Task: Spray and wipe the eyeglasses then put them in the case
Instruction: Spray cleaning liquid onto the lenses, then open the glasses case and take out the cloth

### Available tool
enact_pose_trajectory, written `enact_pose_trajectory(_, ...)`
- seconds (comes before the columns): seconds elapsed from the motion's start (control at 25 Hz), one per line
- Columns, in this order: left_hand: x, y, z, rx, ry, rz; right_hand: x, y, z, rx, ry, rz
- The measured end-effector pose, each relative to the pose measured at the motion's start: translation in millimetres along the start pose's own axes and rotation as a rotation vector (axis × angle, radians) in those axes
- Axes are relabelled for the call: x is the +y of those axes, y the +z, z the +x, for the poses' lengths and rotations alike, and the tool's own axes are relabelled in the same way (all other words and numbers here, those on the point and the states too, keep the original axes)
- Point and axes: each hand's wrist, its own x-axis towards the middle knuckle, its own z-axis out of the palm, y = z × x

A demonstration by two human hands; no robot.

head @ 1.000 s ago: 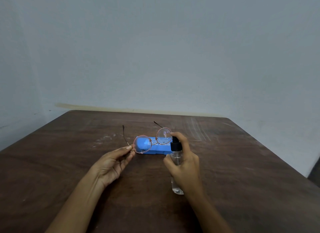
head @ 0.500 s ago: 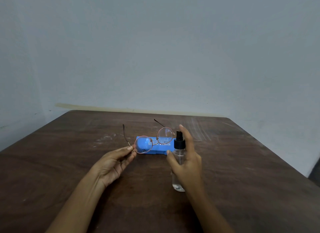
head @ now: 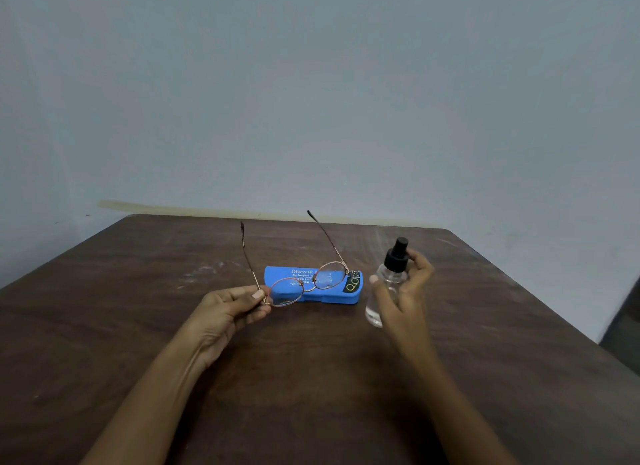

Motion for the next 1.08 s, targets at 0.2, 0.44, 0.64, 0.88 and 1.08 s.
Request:
enact_pose_trajectory(0.2,-6.1,-1.3,3.9,0.017,0.095,0.084,27.9,-23.6,21.7,0.068,0.052,-0.057)
enact_pose_trajectory(0.44,-13.4,6.8,5.2,0.020,0.244,0.202,43.7,-31.5,25.4,0.050,0.098,-0.140)
enact_pose_trajectory(0.64,-17.8,9.8,9.3,0.055,0.339,0.296,45.0,-33.4,22.4,0.030,0.092,-0.150)
enact_pose_trajectory(0.88,-22.2,8.8,11.5,0.046,0.388,0.361,44.1,-36.9,20.5,0.021,0.135,-0.171)
enact_pose_trajectory(1.08,-23.4,8.1,11.0,0.029,0.411,0.369,44.5,-36.5,17.5,0.044,0.195,-0.211)
